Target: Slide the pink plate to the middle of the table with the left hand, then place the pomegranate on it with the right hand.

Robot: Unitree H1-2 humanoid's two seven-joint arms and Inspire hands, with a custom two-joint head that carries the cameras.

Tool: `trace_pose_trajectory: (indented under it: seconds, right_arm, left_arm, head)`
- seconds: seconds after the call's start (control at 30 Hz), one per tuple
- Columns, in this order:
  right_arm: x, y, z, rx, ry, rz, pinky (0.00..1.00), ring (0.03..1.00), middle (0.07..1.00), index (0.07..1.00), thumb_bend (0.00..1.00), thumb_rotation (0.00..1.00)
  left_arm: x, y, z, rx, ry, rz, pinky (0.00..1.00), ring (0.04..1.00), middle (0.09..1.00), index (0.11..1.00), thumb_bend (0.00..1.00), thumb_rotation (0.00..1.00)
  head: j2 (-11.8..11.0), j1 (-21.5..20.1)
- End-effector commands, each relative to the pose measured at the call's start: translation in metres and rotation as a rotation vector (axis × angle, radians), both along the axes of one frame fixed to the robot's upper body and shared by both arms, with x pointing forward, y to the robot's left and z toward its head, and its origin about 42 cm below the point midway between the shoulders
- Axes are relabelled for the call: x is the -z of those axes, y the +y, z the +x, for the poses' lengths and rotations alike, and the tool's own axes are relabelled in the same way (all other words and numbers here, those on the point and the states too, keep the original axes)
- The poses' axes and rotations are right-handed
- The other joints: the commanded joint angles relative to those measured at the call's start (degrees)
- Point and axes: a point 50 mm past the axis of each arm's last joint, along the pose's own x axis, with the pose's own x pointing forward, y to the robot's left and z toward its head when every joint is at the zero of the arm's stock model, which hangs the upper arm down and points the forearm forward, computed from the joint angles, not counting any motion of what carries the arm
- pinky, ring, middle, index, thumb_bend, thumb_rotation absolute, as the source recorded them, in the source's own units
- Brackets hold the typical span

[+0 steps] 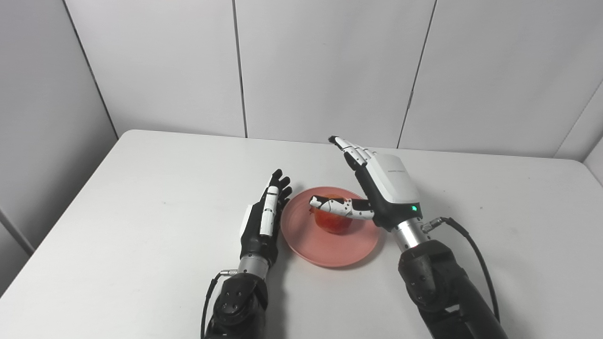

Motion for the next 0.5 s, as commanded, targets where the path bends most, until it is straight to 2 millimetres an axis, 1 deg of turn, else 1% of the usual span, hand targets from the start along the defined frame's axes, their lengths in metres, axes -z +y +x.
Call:
trace_pose_trajectory:
  seconds: [0.0,0.13,0.17,0.27,0.3,0.33,0.4,0.47]
  right_arm:
    - [-0.021,-0.003,-0.001,-0.02,-0.079,0.074,0.7,0.819,0.873,0.889,0.82,0.9]
    - [-0.019,-0.019,-0.005,0.004,-0.049,0.13,0.71,0.812,0.863,0.879,0.8,0.92]
    - [-0.017,-0.024,-0.007,0.014,-0.018,0.159,0.71,0.812,0.861,0.878,0.8,0.92]
    - [-0.014,-0.031,-0.01,0.025,0.031,0.204,0.73,0.831,0.875,0.895,0.78,0.95]
    - [-0.011,-0.035,-0.013,0.033,0.042,0.215,0.74,0.839,0.879,0.893,0.76,0.98]
    - [-0.01,-0.038,-0.015,0.039,0.051,0.223,0.74,0.84,0.88,0.892,0.75,0.98]
    - [-0.005,-0.047,-0.02,0.046,0.064,0.25,0.75,0.847,0.883,0.885,0.71,1.0]
    - [0.001,-0.054,-0.024,0.052,0.093,0.292,0.79,0.864,0.89,0.888,0.68,1.0]
  left_arm:
    - [-0.008,-0.004,0.006,0.008,-0.023,-0.005,0.93,0.93,0.941,0.945,0.42,1.0]
    - [-0.008,-0.003,0.005,0.006,-0.02,-0.001,0.92,0.928,0.942,0.946,0.43,1.0]
    - [-0.008,-0.002,0.004,0.008,-0.021,0.0,0.92,0.928,0.942,0.946,0.43,1.0]
    - [-0.008,-0.001,0.003,0.011,-0.023,0.003,0.93,0.931,0.945,0.946,0.42,1.0]
    - [-0.008,0.0,0.003,0.014,-0.024,0.007,0.93,0.932,0.946,0.947,0.43,1.0]
    - [-0.008,0.0,0.003,0.016,-0.024,0.009,0.93,0.933,0.946,0.948,0.43,1.0]
    - [-0.009,0.001,0.002,0.02,-0.024,0.012,0.94,0.933,0.947,0.95,0.43,1.0]
    - [-0.008,0.003,0.001,0.023,-0.024,0.016,0.94,0.937,0.95,0.952,0.43,1.0]
  head:
    - [0.0,0.08]
    - [-0.08,-0.1]
    - [-0.11,-0.31]
    - [-0.14,-0.47]
    - [-0.16,-0.62]
    - [-0.16,-0.62]
    - [-0.24,-0.78]
    - [-0.37,-0.92]
